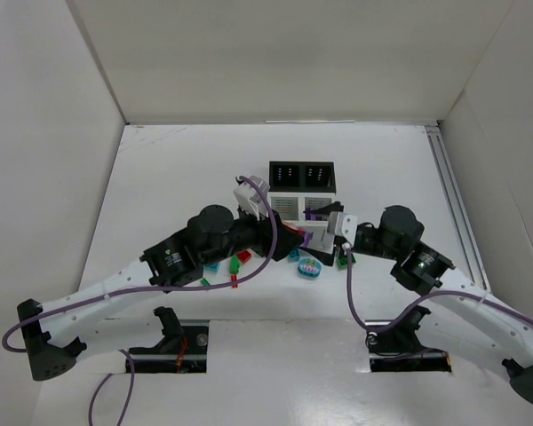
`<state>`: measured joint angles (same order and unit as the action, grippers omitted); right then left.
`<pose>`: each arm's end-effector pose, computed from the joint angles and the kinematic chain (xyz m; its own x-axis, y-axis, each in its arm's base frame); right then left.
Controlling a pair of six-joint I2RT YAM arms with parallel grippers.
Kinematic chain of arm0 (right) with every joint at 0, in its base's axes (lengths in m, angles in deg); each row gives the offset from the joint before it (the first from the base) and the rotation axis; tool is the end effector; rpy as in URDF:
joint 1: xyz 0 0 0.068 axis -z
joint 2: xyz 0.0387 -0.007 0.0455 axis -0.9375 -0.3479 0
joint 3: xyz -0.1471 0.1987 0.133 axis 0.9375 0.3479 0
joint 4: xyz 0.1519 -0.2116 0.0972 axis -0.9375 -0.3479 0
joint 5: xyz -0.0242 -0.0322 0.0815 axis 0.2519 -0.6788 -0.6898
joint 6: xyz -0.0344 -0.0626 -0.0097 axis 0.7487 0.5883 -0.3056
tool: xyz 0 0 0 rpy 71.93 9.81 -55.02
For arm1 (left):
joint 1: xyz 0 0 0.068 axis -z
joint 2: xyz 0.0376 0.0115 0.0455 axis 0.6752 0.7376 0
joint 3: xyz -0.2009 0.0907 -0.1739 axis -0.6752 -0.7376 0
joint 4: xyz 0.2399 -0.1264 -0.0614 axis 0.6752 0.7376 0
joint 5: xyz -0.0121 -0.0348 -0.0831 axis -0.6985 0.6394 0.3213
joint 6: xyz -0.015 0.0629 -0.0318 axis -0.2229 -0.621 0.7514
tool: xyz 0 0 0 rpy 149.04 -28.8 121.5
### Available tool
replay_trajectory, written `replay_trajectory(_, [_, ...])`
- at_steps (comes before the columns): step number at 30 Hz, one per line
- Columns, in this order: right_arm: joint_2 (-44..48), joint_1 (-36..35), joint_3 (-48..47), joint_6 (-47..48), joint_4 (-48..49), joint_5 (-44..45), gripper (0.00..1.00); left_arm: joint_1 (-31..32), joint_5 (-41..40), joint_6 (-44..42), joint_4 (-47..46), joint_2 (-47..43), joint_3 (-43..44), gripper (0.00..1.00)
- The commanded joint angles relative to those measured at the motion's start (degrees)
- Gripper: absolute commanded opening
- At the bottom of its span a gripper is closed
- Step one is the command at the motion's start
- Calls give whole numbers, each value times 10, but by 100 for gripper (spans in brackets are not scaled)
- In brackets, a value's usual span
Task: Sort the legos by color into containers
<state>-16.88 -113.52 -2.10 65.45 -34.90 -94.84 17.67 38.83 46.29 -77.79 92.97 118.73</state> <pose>0.1414 0.1771 0.3323 0.4338 -0.1726 -0.8843 -0.8564 0.2259 -0.4642 0.1248 -0.2202 0.3783 -0.4593 -0.1591 -0.8739 0.7504 0.4569 -0.4776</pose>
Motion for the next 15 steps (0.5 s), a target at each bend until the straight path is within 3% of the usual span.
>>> replay_trajectory(1, [-11,-5,-39,1,49,-23,79,2,26,-9,-40,-10,0,42])
replay_trajectory(11, [-17,-21,-44,-18,49,-29,54,2,21,-9,-53,1,-5,42])
replay_trajectory(15, [-12,-21,-39,-24,49,-24,34,2,8,-9,-46,6,-5,40])
